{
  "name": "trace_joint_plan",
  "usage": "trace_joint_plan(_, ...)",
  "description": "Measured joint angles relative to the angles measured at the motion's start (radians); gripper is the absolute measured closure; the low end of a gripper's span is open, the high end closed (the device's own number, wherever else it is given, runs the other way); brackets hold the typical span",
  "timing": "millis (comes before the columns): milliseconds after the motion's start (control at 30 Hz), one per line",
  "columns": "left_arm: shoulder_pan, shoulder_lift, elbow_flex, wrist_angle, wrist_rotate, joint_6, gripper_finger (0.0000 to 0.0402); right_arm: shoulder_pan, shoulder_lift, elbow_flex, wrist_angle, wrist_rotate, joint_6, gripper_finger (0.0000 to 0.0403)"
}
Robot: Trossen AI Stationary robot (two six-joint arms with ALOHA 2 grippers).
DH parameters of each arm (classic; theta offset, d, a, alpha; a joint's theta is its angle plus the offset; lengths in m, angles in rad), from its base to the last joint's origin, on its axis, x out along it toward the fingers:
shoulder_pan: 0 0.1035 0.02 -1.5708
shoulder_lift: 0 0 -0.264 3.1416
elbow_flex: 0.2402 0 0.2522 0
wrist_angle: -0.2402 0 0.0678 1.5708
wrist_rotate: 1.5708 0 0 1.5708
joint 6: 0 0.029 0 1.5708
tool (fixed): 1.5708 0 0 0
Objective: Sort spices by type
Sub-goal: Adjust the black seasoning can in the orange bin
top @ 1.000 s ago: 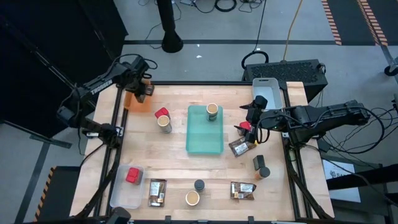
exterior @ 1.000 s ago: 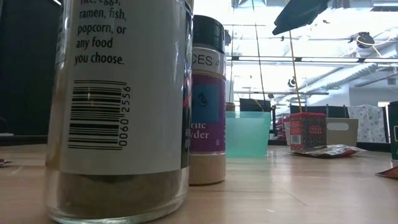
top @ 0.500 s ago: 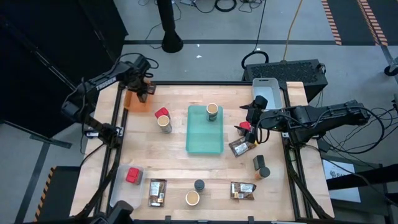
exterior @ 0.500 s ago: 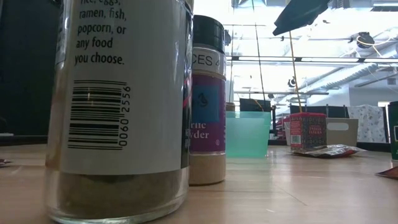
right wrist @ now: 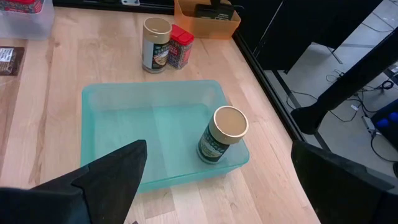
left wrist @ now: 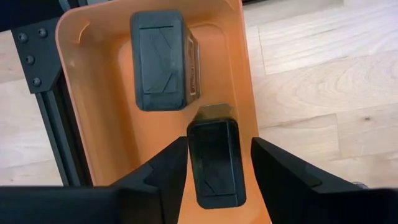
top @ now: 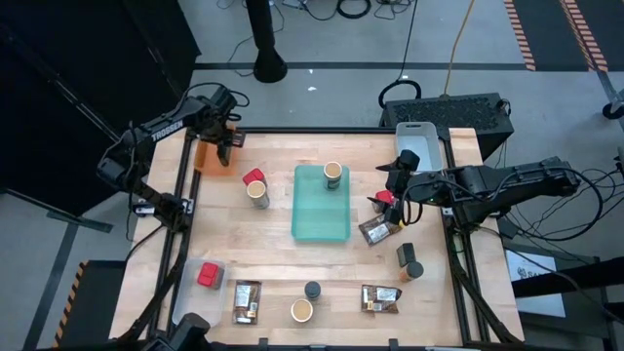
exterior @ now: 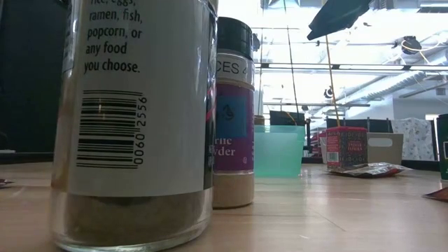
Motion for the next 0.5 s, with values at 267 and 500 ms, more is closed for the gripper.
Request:
trace_joint_plan(267, 0.0, -0.021, 0.003, -0.035, -0.003, 0.025, 0.0219, 0.0, 0.0, 0.0, 0.0, 0.0, 0.0, 0.0018)
trace_joint_plan(500, -0.035, -0.096, 0.059, -0.104, -0.101, 0.026, 0.0219, 0.0, 0.0, 0.0, 0.008, 0.0, 0.0, 0.0018)
